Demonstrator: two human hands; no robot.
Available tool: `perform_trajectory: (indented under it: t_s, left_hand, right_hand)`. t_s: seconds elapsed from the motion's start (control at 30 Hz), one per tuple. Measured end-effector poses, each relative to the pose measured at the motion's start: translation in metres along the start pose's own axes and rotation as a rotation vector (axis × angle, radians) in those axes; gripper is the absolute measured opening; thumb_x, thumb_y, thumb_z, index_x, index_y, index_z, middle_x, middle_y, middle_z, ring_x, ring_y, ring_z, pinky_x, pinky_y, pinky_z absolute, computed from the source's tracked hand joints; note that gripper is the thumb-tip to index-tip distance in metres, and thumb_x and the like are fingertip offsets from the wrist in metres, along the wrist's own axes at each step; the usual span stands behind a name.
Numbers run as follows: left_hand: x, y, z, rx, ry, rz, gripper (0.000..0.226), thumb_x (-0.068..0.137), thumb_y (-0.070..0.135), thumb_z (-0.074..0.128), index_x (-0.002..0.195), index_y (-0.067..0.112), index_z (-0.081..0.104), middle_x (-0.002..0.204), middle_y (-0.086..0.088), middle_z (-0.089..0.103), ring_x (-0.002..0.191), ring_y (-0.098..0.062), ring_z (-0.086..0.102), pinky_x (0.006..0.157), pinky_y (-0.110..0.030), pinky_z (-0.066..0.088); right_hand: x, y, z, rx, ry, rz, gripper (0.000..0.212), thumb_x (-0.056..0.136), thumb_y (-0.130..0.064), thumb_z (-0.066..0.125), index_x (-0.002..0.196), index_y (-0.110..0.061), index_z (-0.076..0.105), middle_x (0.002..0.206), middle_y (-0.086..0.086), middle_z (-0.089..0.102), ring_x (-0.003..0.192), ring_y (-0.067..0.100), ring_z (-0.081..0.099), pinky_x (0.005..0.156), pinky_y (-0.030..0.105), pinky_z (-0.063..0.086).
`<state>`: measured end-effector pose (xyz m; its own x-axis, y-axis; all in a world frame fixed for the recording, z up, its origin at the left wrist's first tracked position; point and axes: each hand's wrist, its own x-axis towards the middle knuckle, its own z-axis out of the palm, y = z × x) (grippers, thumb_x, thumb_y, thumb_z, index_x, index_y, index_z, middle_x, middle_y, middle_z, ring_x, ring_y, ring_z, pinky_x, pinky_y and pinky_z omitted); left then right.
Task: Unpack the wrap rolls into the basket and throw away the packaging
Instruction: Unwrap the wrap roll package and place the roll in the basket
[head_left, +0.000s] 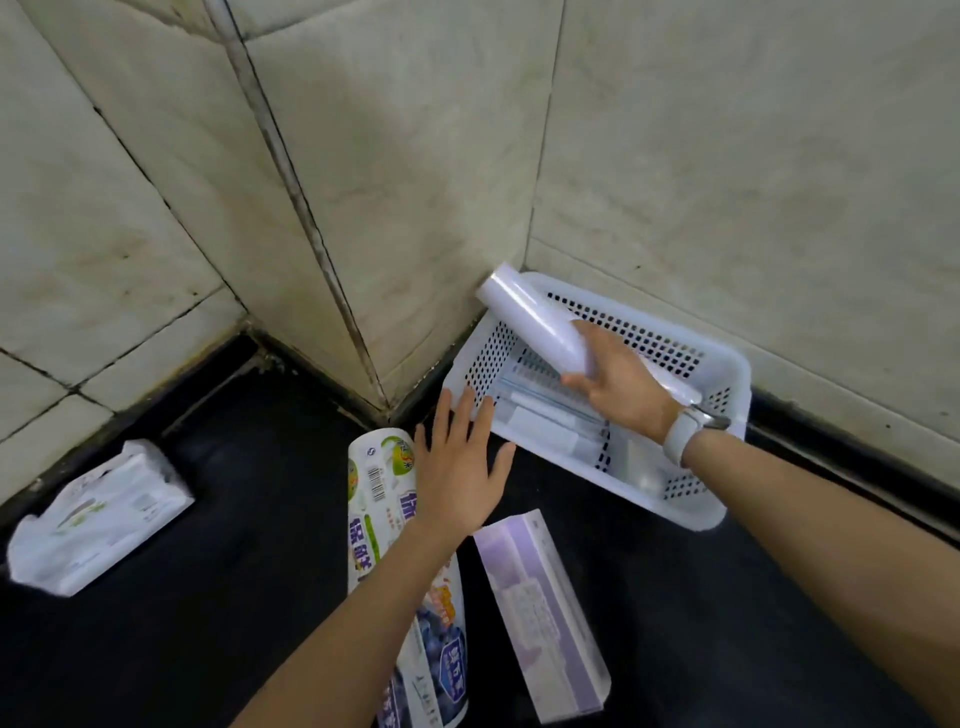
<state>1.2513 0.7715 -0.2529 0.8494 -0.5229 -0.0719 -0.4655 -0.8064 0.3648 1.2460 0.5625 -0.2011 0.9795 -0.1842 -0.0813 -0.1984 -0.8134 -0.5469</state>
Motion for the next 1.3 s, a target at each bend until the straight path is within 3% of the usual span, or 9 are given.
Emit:
perform_trajectory:
  t_s: [0.13, 0.33, 0.47, 0.6, 0.83, 0.97, 1.17, 1.23, 1.3]
  left_hand:
    - [0.000, -0.001, 0.000, 0.001, 0.032, 0.012, 0.056, 0.094, 0.043, 0.033, 0.145, 0.022, 0.021, 0.158, -0.004, 0.013, 0.145, -0.024, -0.001, 0.114, -0.055, 0.009]
    - [0.000, -0.001, 0.002, -0.017, 0.034, 0.003, 0.054, 0.094, 0.042, 0.033, 0.144, 0.023, 0.023, 0.157, -0.003, 0.014, 0.146, -0.024, -0.001, 0.114, -0.055, 0.009]
    - [0.000, -0.002, -0.001, -0.006, 0.005, 0.002, 0.056, 0.094, 0.044, 0.032, 0.145, 0.025, 0.019, 0.158, -0.002, 0.010, 0.145, -0.023, -0.003, 0.114, -0.057, 0.008]
    - [0.001, -0.004, -0.004, 0.006, -0.057, 0.002, 0.058, 0.094, 0.046, 0.029, 0.146, 0.027, 0.010, 0.159, 0.000, 0.002, 0.145, -0.022, -0.010, 0.114, -0.058, 0.004]
    - [0.003, -0.007, -0.011, 0.002, -0.168, 0.000, 0.063, 0.093, 0.050, 0.028, 0.146, 0.028, 0.001, 0.159, 0.002, -0.007, 0.144, -0.019, -0.017, 0.114, -0.057, 0.000]
    - [0.005, -0.008, -0.012, -0.007, -0.197, -0.002, 0.064, 0.093, 0.050, 0.029, 0.146, 0.029, 0.001, 0.158, 0.004, -0.009, 0.143, -0.018, -0.018, 0.114, -0.057, -0.002]
    - [0.007, -0.008, -0.009, -0.024, -0.222, 0.002, 0.066, 0.093, 0.050, 0.032, 0.146, 0.028, -0.001, 0.158, 0.003, -0.012, 0.142, -0.019, -0.022, 0.113, -0.059, -0.003]
    - [0.007, -0.007, -0.015, -0.078, -0.234, 0.000, 0.064, 0.093, 0.046, 0.035, 0.147, 0.025, 0.005, 0.158, 0.002, -0.007, 0.143, -0.019, -0.019, 0.113, -0.058, -0.002]
    - [0.000, -0.002, -0.023, -0.183, -0.164, -0.014, 0.054, 0.095, 0.036, 0.039, 0.144, 0.019, 0.023, 0.158, -0.001, 0.011, 0.145, -0.021, -0.003, 0.115, -0.055, 0.003]
  right_hand:
    - [0.012, 0.009, 0.012, -0.265, 0.066, 0.068, 0.060, 0.085, -0.032, 0.056, 0.135, -0.014, 0.028, 0.119, 0.020, 0.051, 0.105, 0.034, 0.046, 0.087, 0.046, 0.039]
    - [0.022, 0.015, 0.016, -0.507, 0.173, 0.038, 0.063, 0.081, -0.029, 0.063, 0.131, -0.007, 0.032, 0.120, 0.022, 0.047, 0.103, 0.037, 0.046, 0.081, 0.048, 0.044]
    - [0.020, 0.014, 0.026, -0.550, 0.178, 0.038, 0.062, 0.086, -0.028, 0.051, 0.138, -0.008, 0.024, 0.119, 0.022, 0.048, 0.103, 0.036, 0.047, 0.084, 0.050, 0.042]
    - [0.007, 0.021, 0.038, -0.613, 0.118, 0.000, 0.069, 0.091, -0.045, 0.042, 0.145, -0.017, 0.008, 0.127, 0.017, 0.046, 0.106, 0.033, 0.047, 0.085, 0.046, 0.041]
    - [0.021, 0.011, 0.031, -0.485, 0.107, 0.184, 0.074, 0.089, -0.029, 0.049, 0.145, -0.024, 0.001, 0.132, 0.021, 0.039, 0.113, 0.036, 0.043, 0.090, 0.048, 0.040]
    - [0.023, 0.012, 0.026, -0.431, 0.068, 0.224, 0.076, 0.086, -0.034, 0.055, 0.144, -0.030, 0.005, 0.128, 0.020, 0.040, 0.112, 0.035, 0.042, 0.091, 0.049, 0.040]
    - [-0.006, 0.021, 0.016, -0.306, 0.027, 0.192, 0.072, 0.089, -0.034, 0.051, 0.145, -0.021, 0.006, 0.138, 0.017, 0.034, 0.123, 0.035, 0.036, 0.100, 0.048, 0.036]
    - [-0.035, 0.022, 0.014, -0.190, 0.090, 0.195, 0.065, 0.092, -0.026, 0.046, 0.145, -0.013, 0.010, 0.144, 0.019, 0.033, 0.128, 0.035, 0.035, 0.107, 0.045, 0.031]
    - [-0.072, 0.017, 0.014, 0.007, 0.218, 0.225, 0.056, 0.093, -0.016, 0.045, 0.143, -0.007, 0.022, 0.143, 0.018, 0.038, 0.129, 0.034, 0.039, 0.108, 0.038, 0.029]
